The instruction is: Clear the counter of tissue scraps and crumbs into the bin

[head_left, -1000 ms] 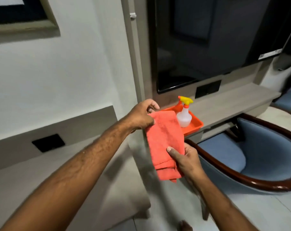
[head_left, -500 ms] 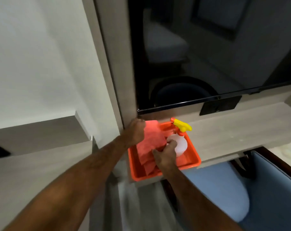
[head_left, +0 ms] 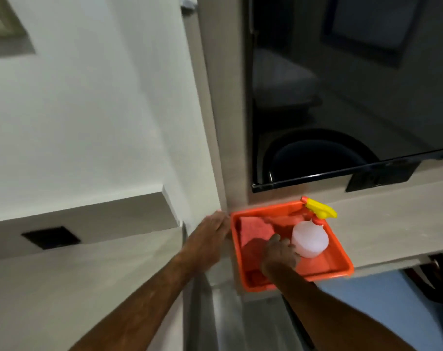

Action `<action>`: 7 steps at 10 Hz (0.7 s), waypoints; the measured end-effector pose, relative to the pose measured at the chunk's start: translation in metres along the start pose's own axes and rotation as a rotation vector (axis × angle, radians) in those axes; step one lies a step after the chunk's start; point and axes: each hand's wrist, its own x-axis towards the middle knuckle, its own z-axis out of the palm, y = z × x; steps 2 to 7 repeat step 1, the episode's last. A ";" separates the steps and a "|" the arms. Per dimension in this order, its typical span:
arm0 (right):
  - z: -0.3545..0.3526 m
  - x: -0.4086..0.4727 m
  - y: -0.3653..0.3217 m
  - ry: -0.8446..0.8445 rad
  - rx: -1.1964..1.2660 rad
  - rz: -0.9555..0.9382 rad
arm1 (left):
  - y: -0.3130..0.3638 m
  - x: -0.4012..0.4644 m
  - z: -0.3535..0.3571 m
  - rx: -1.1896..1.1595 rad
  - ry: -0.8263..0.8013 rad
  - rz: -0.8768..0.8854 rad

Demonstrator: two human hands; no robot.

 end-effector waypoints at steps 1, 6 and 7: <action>-0.033 -0.034 -0.038 0.220 -0.127 -0.261 | -0.036 -0.047 -0.052 0.107 0.220 -0.146; -0.033 -0.034 -0.038 0.220 -0.127 -0.261 | -0.036 -0.047 -0.052 0.107 0.220 -0.146; -0.033 -0.034 -0.038 0.220 -0.127 -0.261 | -0.036 -0.047 -0.052 0.107 0.220 -0.146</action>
